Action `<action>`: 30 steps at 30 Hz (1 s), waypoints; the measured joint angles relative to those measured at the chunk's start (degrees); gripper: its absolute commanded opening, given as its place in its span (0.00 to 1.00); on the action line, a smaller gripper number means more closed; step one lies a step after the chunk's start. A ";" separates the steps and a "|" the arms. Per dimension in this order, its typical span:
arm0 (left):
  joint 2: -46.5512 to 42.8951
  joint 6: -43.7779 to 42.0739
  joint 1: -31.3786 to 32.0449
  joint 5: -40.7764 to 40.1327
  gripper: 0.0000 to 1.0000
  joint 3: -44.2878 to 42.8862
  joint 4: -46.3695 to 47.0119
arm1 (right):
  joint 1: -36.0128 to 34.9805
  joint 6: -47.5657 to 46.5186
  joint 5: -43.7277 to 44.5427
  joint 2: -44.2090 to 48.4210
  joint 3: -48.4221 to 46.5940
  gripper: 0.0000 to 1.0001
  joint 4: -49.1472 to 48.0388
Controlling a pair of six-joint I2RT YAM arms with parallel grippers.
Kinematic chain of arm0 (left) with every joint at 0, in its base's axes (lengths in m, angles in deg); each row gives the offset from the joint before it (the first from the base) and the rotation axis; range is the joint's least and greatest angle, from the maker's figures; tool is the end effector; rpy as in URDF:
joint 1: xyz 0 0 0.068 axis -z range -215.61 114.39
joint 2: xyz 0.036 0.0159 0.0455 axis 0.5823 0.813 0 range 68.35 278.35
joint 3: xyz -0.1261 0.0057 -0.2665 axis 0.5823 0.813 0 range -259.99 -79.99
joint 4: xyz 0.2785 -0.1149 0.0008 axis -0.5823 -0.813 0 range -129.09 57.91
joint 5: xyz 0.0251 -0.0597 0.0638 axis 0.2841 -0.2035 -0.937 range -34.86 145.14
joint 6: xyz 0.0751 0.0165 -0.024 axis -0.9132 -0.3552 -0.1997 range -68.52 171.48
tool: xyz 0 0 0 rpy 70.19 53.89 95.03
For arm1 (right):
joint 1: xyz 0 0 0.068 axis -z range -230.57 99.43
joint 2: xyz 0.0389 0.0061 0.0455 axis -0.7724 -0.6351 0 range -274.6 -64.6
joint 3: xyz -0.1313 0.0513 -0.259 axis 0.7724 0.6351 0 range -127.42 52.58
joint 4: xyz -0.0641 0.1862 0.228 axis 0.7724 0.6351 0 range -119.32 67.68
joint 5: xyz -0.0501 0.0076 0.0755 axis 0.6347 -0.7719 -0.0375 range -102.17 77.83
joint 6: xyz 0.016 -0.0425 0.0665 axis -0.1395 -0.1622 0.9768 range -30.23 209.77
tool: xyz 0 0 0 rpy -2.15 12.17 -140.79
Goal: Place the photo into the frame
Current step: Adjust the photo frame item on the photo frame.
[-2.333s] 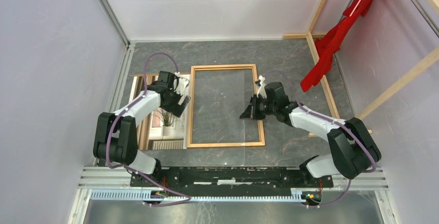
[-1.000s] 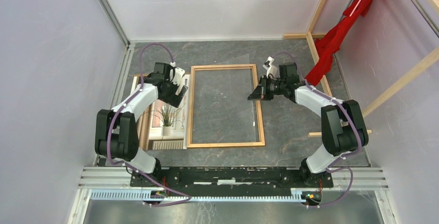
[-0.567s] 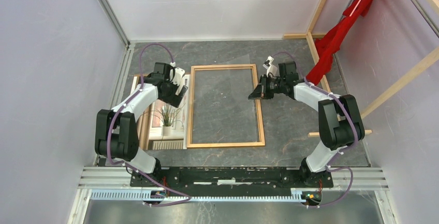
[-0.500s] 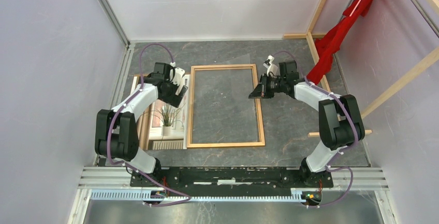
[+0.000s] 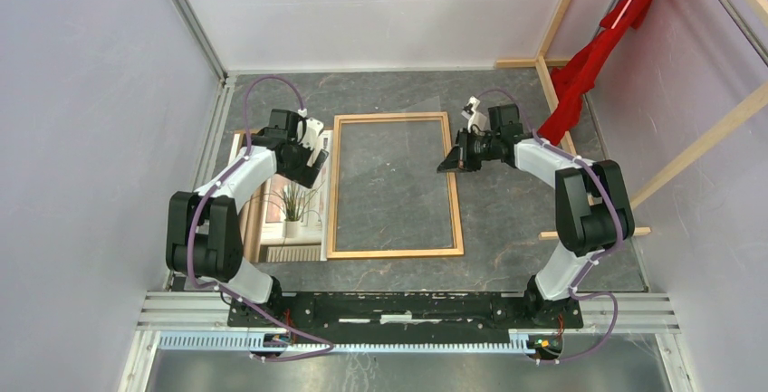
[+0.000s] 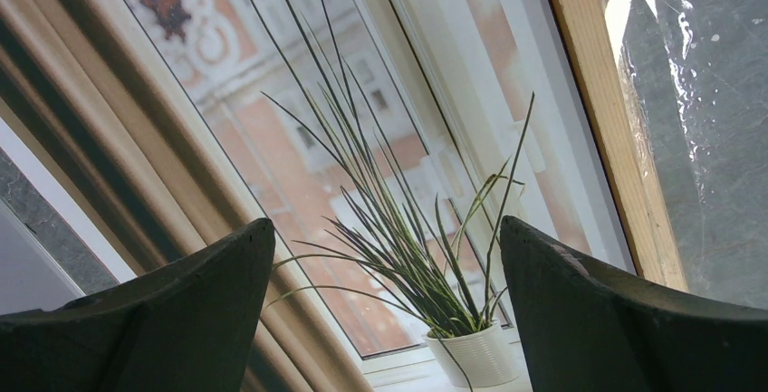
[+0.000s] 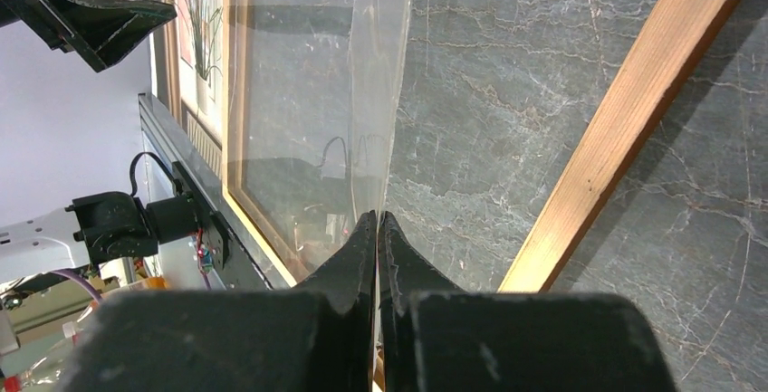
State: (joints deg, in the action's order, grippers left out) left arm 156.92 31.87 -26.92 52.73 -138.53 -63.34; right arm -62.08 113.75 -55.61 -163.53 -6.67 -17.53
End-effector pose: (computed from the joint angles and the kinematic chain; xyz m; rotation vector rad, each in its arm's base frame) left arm 0.3568 -0.0517 0.1825 0.6325 2.5672 0.1197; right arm 0.3838 0.1270 0.1622 -0.0734 2.4938 1.2008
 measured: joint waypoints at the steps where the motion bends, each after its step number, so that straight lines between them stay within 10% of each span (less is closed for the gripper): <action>1: 0.00 0.00 0.00 0.00 1.00 0.00 0.00 | 0.02 -0.13 0.04 -0.22 -0.33 0.03 0.31; 30: 0.00 0.00 0.00 1.01 1.00 0.00 0.02 | 0.33 -3.61 -0.09 -1.31 -4.55 0.04 6.19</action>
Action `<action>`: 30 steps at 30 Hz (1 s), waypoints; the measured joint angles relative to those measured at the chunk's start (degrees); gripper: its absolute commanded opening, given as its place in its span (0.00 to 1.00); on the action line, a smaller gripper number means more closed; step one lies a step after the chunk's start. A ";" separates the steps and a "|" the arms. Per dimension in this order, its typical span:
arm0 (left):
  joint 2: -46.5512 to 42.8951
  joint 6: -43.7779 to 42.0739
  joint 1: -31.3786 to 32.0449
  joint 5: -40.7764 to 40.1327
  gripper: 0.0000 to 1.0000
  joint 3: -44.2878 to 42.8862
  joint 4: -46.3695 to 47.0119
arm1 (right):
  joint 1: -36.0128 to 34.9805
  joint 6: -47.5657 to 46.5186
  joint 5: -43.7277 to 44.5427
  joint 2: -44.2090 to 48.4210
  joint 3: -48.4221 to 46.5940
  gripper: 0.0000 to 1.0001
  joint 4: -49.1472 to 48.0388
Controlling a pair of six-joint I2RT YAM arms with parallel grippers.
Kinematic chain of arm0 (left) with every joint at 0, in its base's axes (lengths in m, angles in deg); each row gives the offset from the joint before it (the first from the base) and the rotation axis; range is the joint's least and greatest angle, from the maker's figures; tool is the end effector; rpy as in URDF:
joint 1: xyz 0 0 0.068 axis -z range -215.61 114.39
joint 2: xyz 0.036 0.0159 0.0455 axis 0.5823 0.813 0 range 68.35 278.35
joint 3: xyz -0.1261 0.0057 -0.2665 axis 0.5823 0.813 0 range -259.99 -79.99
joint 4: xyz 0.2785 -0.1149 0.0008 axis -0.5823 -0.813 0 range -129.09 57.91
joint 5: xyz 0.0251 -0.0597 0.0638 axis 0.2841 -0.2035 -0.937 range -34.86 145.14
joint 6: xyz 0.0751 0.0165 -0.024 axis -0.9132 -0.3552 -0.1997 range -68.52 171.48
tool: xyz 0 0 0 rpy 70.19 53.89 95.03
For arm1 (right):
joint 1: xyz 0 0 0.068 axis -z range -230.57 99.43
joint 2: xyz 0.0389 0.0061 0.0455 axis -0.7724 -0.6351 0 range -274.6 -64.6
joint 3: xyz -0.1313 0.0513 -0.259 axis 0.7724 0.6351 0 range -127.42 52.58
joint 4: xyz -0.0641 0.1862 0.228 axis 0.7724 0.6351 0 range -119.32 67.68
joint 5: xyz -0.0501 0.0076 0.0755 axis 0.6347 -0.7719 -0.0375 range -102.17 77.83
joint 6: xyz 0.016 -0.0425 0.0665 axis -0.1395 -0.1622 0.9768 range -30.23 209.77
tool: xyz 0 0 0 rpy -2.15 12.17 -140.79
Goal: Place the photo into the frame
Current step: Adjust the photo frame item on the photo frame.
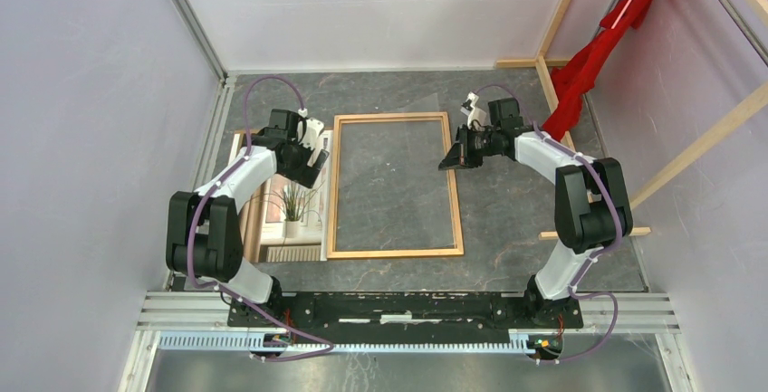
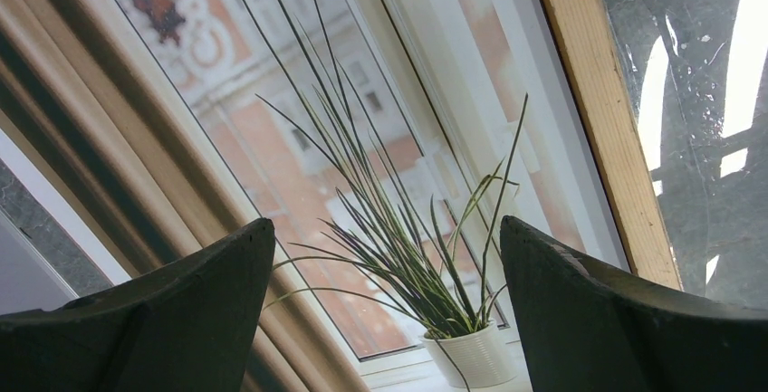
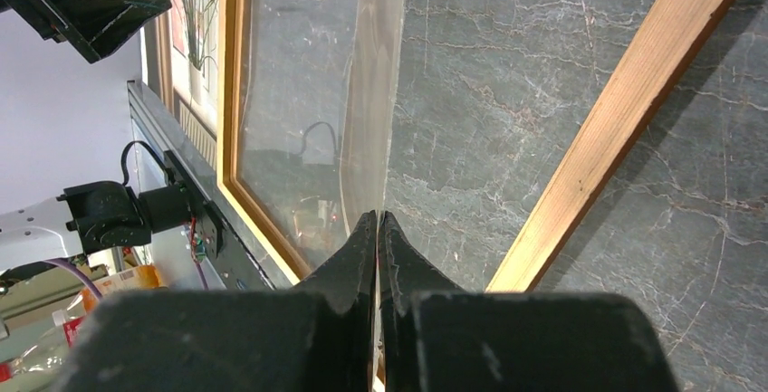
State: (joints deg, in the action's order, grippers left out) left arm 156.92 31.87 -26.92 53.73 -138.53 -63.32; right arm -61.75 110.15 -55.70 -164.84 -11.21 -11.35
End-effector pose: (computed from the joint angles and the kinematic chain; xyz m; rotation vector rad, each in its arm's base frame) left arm 0.3567 -0.0529 0.1825 0.6380 2.5647 0.0968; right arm 0.3930 0.1265 0.1721 -0.1186 2.5208 1.1802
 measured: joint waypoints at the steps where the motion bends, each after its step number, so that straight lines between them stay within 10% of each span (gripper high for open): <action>1: 0.00 0.00 0.00 0.00 1.00 0.00 0.00 | 0.00 -0.15 0.02 -0.07 -0.07 0.04 0.15; 20: 0.00 0.07 0.76 3.54 1.00 2.97 1.77 | 0.22 5.79 -3.91 -1.09 1.05 0.08 -4.87; 30: 0.00 0.07 2.32 3.54 1.00 5.33 3.21 | 0.15 6.64 -3.19 -1.84 0.98 0.36 -5.14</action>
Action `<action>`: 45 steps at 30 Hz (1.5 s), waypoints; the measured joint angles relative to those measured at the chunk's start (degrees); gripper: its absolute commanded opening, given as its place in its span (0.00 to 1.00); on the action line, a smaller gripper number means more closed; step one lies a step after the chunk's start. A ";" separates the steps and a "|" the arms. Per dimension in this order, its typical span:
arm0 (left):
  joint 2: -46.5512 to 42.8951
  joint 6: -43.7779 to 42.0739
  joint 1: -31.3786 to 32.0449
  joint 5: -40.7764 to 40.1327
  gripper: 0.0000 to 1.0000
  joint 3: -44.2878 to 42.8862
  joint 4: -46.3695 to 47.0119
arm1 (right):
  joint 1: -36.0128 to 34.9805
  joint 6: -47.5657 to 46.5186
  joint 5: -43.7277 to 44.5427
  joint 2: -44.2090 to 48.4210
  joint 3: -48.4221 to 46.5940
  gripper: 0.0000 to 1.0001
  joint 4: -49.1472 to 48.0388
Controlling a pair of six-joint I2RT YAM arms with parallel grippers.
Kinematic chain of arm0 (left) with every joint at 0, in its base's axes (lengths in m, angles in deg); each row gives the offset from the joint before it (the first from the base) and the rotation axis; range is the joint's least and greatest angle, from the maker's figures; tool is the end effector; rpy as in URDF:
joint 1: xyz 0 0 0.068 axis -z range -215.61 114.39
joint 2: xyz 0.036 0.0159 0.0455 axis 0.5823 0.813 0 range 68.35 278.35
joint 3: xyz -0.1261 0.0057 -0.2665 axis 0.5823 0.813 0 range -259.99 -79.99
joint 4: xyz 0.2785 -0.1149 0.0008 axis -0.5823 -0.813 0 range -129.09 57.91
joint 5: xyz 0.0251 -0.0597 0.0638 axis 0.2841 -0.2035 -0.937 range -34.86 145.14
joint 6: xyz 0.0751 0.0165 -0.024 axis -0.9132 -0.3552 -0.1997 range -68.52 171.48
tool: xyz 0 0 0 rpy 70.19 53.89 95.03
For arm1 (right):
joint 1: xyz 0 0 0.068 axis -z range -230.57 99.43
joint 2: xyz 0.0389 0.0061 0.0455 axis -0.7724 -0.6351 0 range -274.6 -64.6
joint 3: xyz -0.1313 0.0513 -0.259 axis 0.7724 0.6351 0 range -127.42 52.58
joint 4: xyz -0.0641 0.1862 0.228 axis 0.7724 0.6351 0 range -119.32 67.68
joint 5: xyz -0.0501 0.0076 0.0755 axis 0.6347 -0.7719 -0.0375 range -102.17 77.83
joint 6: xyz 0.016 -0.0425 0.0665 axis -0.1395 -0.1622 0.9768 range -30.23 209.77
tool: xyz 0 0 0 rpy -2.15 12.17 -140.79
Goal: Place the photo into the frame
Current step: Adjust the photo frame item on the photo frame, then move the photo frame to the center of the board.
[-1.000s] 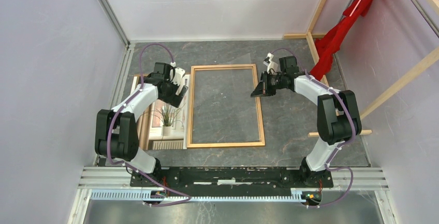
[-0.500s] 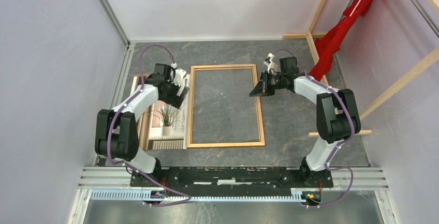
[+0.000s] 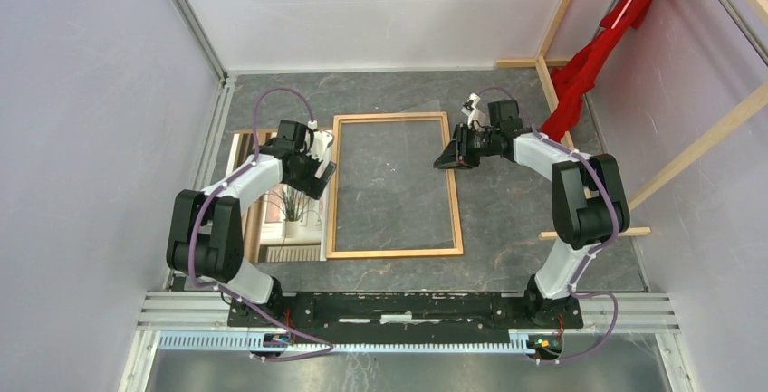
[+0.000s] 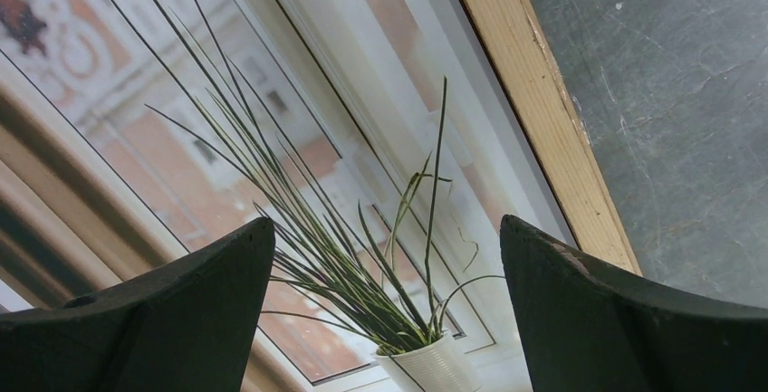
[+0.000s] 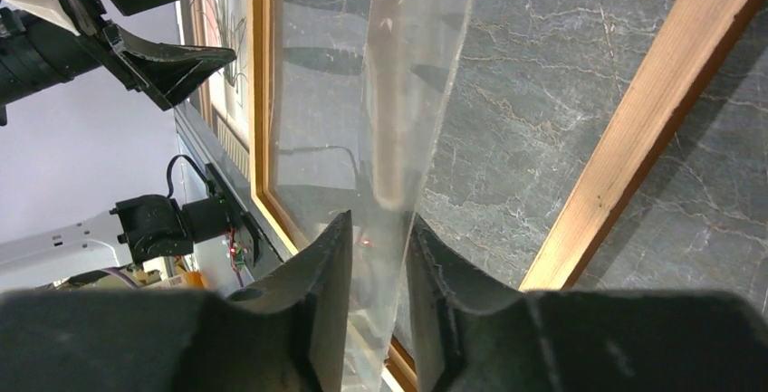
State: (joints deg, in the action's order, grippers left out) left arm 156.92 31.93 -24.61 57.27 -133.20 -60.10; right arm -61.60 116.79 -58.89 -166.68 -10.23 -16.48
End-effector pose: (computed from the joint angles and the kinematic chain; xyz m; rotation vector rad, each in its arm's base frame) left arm 0.3393 -0.0687 0.1546 0.7162 2.5778 -0.0024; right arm 0.3977 0.1291 0.1625 -0.0189 2.5087 1.2910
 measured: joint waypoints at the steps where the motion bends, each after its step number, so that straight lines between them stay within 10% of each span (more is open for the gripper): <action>1: 0.00 0.00 0.00 -0.02 1.00 0.00 0.11 | -0.09 -0.20 0.44 0.00 -0.11 0.40 0.37; 11: 0.00 0.00 0.00 -0.07 1.00 0.09 0.72 | -1.68 -4.48 7.72 -0.31 -5.49 0.77 8.11; 45: 1.57 0.57 2.36 -4.04 1.00 0.15 3.37 | -4.66 -8.20 23.41 7.50 -8.72 0.94 14.01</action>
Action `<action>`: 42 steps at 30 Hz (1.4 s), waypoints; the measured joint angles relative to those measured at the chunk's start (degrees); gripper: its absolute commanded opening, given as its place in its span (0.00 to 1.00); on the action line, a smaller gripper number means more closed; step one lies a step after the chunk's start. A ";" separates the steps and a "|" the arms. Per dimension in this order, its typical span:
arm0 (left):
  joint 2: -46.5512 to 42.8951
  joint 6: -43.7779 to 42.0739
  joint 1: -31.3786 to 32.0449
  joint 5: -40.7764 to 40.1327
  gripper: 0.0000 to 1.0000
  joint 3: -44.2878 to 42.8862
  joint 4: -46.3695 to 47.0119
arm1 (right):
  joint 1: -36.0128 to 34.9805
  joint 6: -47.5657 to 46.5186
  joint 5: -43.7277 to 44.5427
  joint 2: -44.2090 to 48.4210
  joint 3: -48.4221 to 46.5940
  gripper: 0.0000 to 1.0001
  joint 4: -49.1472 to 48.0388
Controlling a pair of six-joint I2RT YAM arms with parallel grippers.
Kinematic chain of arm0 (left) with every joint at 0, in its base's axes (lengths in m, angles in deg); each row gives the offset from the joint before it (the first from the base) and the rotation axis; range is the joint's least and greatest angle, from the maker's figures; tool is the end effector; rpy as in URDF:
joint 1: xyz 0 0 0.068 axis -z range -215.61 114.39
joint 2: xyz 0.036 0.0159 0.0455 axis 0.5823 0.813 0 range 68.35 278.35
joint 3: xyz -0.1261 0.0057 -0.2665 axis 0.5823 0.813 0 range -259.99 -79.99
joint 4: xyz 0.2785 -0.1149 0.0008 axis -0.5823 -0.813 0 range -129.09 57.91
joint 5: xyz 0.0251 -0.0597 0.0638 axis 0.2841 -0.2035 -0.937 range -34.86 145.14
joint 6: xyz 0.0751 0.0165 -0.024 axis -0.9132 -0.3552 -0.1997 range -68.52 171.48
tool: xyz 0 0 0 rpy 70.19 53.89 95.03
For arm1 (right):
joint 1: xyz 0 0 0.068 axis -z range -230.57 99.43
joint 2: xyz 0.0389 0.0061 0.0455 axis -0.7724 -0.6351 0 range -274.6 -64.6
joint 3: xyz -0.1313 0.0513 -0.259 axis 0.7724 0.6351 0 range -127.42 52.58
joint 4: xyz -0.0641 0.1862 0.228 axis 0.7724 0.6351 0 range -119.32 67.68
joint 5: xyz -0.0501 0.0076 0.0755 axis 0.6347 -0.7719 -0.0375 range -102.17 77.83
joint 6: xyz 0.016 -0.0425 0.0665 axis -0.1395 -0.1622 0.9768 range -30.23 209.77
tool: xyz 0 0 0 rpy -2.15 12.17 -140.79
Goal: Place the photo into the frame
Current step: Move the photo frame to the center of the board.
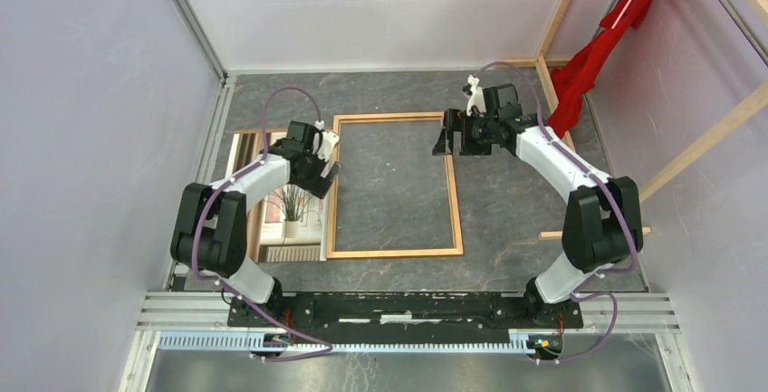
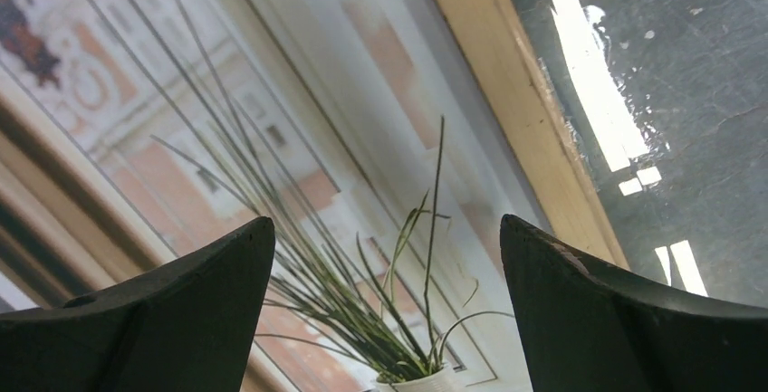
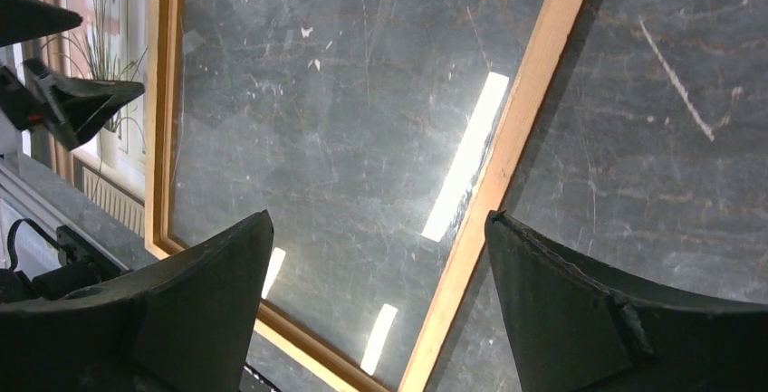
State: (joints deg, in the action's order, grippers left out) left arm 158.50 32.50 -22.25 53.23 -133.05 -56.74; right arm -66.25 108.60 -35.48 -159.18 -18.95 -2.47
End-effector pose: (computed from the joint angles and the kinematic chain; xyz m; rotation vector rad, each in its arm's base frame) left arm 0.3450 -0.0796 0.1485 0.7272 2.5478 0.0768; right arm 0.3964 0.1399 0.2366 -0.1185 2.4910 0.7591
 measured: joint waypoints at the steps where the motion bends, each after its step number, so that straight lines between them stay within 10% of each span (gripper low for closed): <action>1: 0.46 0.13 0.48 -0.28 1.00 -0.02 0.26 | 0.04 0.26 0.09 0.92 0.85 0.94 -0.22; 28: 6.43 1.66 6.51 -4.46 1.00 -8.98 -0.92 | -2.80 4.68 1.51 13.16 16.44 0.95 -4.63; 35: 0.92 0.81 -6.38 -2.49 1.00 -17.35 -6.80 | -18.23 8.74 6.78 8.50 8.98 0.94 -6.64; 42: -1.64 -0.22 -25.11 -2.93 1.00 -18.51 -7.04 | -32.85 11.39 10.47 -13.73 -17.66 0.92 -8.96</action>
State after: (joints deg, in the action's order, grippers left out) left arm 156.86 32.28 -47.36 50.30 -151.56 -63.78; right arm -99.10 119.98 -25.01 -172.91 -36.61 -11.43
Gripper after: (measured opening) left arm 0.997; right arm 0.929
